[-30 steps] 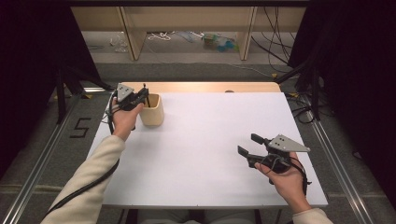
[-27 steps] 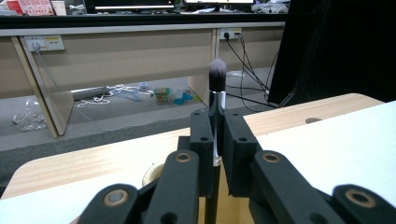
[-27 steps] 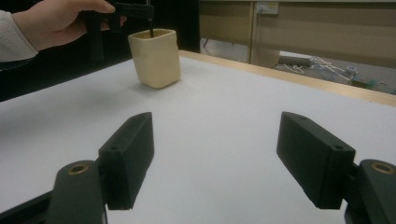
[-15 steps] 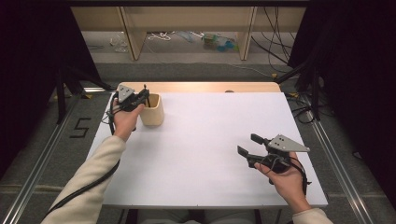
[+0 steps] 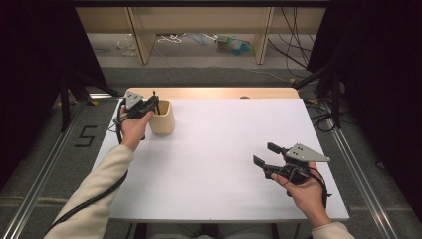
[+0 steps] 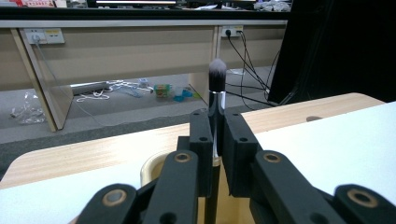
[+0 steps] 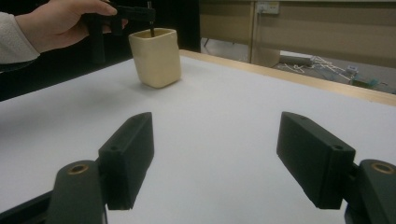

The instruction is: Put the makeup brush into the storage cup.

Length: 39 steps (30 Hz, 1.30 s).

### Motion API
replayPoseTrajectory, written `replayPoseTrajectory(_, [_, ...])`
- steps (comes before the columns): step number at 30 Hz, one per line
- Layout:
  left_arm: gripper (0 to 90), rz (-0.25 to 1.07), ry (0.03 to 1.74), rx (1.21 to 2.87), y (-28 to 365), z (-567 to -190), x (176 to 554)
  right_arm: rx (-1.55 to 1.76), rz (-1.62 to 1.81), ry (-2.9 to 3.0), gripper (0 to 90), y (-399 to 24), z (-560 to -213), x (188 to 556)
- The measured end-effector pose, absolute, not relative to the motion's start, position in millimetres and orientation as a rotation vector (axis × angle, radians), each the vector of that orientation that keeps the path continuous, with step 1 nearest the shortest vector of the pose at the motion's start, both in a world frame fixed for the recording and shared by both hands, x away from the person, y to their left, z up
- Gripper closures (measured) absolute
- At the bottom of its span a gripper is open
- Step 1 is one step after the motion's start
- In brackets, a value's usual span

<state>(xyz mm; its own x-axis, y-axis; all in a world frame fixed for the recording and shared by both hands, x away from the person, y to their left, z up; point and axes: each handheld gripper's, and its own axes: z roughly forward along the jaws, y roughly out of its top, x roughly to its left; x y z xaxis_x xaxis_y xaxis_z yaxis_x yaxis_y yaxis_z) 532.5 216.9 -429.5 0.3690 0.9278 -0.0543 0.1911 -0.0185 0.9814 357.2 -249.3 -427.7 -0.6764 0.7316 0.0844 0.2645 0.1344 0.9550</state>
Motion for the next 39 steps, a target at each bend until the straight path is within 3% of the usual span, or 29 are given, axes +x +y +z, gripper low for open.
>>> replayPoseTrajectory(12, [81.6, 0.805, 1.058, 1.474, 217.7, -428.8, 532.1, 0.952, 1.575, 2.004, 28.6, -248.4, -427.8, 357.3])
replayPoseTrajectory(13, [75.1, 0.792, 1.028, 1.441, 217.3, -428.1, 532.3, 0.952, 1.575, 2.005, 28.6, -248.4, -427.9, 357.3])
replayPoseTrajectory(16, [25.3, 0.825, 1.032, 1.409, 215.2, -419.7, 532.6, 0.95, 1.561, 2.014, 28.5, -248.9, -427.4, 356.9])
replayPoseTrajectory(17, [18.5, 0.846, 1.04, 1.398, 215.4, -417.5, 532.1, 0.949, 1.552, 2.015, 28.5, -249.2, -427.2, 356.7])
replayPoseTrajectory(22, [2.0, 0.879, 1.05, 1.399, 217.4, -414.8, 531.7, 0.948, 1.546, 2.02, 28.3, -249.1, -427.4, 356.7])
replayPoseTrajectory(39, [0.0, 0.827, 1.009, 1.407, 219.4, -409.6, 521.9, 0.953, 1.545, 2.019, 28.1, -249.9, -426.3, 356.1])
